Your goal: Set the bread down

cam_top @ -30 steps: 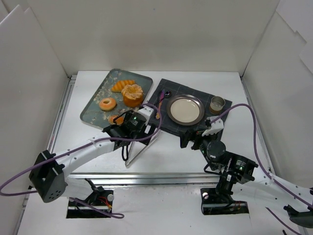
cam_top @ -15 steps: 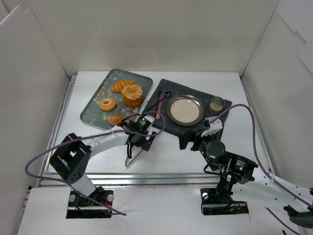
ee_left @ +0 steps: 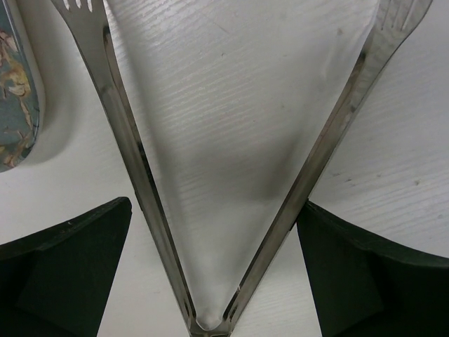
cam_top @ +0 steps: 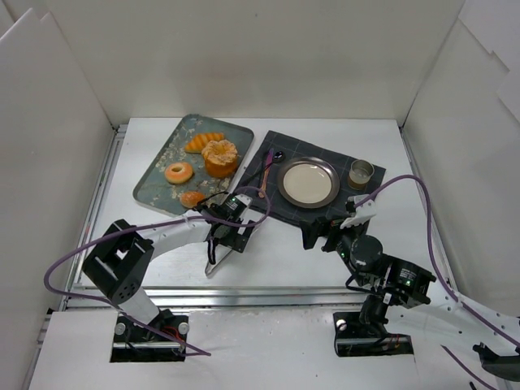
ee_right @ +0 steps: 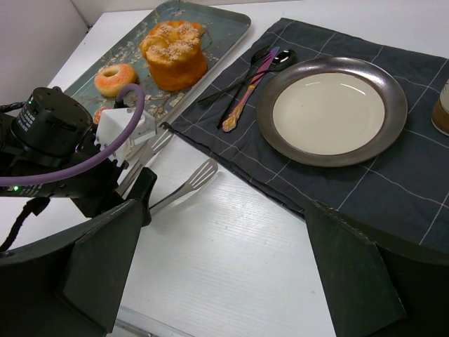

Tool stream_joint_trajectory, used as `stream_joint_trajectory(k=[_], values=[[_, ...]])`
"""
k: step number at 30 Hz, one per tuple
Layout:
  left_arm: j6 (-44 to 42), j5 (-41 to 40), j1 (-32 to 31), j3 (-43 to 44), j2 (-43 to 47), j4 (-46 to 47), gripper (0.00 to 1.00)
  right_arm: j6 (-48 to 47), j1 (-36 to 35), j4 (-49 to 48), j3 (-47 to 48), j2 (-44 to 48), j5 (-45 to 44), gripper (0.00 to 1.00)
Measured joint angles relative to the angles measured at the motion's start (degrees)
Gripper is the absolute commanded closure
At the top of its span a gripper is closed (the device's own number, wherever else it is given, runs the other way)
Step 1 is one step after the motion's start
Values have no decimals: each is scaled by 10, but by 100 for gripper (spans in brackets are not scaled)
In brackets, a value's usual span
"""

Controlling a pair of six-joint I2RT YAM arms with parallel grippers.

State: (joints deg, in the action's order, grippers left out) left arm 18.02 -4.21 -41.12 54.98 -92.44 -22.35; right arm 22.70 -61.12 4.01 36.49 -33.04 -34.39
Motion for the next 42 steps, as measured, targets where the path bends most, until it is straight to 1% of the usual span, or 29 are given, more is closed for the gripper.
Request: stream_joint_trajectory(k=[12, 14, 15, 16, 17, 18, 19, 25, 28, 30, 33, 36, 39, 42], values=[[-9, 28, 13, -40, 15, 27, 0, 0, 0, 1, 0, 0, 0, 2], [-12, 31, 16, -40, 15, 31, 3, 0, 0, 1, 0, 0, 0, 2], [-13, 32, 17, -40, 15, 32, 6, 0, 0, 1, 0, 0, 0, 2], [-13, 32, 18, -41, 15, 33, 20, 0, 0, 1, 0, 0, 0, 2], [-13, 34, 18, -41, 15, 34, 29, 0, 0, 1, 0, 0, 0, 2], [-14, 39, 18, -42, 15, 36, 37, 0, 0, 1, 0, 0, 0, 2], [-15, 42, 18, -42, 15, 37, 41, 0, 0, 1, 0, 0, 0, 2], [-10, 46, 14, -55, 31, 39, 43, 0, 0, 1, 0, 0, 0, 2], [2, 35, -5, -57, 68, 15, 42, 0, 0, 1, 0, 0, 0, 2], [10, 27, -28, -51, 108, -7, 42, 0, 0, 1, 0, -1, 0, 2], [20, 20, -57, -7, 160, -54, 41, 0, 0, 1, 0, -3, 0, 2], [26, 7, -67, 65, 192, -89, 42, 0, 0, 2, 0, -3, -1, 2], [32, -14, -67, 121, 210, -117, 42, 0, 0, 2, 0, -3, -1, 2], [35, -37, -67, 153, 214, -148, 43, 0, 0, 2, 0, -3, -1, 2]])
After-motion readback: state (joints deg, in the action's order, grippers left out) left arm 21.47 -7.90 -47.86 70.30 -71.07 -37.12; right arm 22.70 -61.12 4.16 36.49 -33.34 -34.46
